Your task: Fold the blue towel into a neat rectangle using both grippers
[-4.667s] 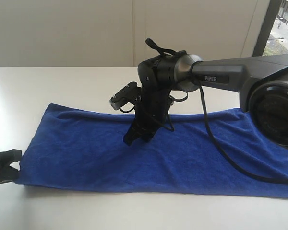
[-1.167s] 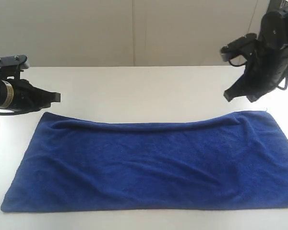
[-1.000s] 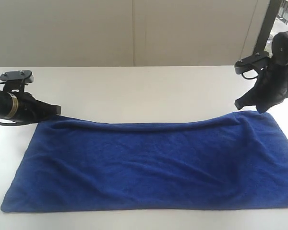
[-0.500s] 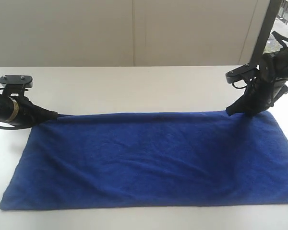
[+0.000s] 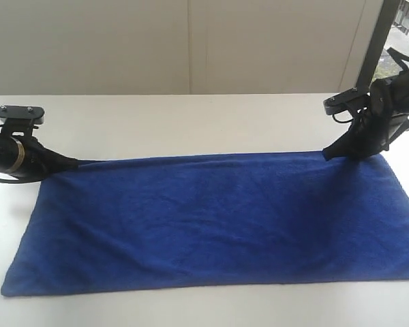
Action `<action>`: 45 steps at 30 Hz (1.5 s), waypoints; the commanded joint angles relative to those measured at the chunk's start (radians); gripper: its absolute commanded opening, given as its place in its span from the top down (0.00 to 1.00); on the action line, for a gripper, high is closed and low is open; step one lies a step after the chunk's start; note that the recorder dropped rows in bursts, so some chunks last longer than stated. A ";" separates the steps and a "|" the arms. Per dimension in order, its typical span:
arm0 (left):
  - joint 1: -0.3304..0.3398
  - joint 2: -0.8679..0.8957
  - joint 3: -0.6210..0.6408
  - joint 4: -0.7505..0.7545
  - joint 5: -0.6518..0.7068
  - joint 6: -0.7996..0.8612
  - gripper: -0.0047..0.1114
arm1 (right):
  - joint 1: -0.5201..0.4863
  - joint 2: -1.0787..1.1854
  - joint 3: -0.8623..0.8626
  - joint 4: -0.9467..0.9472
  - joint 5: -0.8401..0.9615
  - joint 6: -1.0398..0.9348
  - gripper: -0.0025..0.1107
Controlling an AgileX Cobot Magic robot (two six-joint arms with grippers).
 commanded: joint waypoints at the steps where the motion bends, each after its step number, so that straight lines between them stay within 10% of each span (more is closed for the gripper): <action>1: 0.003 -0.006 -0.048 0.012 -0.103 0.005 0.96 | -0.009 0.004 0.010 -0.009 0.027 0.000 0.98; 15: 0.003 0.063 -0.162 0.001 -0.226 -0.009 0.96 | 0.058 -0.169 0.022 -0.002 0.112 -0.004 0.98; 30: 0.003 0.121 -0.174 -0.004 -0.055 0.056 0.96 | 0.061 -0.185 0.104 0.028 0.117 -0.028 0.98; 45: 0.001 -0.131 -0.197 0.012 -0.420 0.004 0.96 | 0.062 -0.411 0.301 0.006 0.372 0.011 0.98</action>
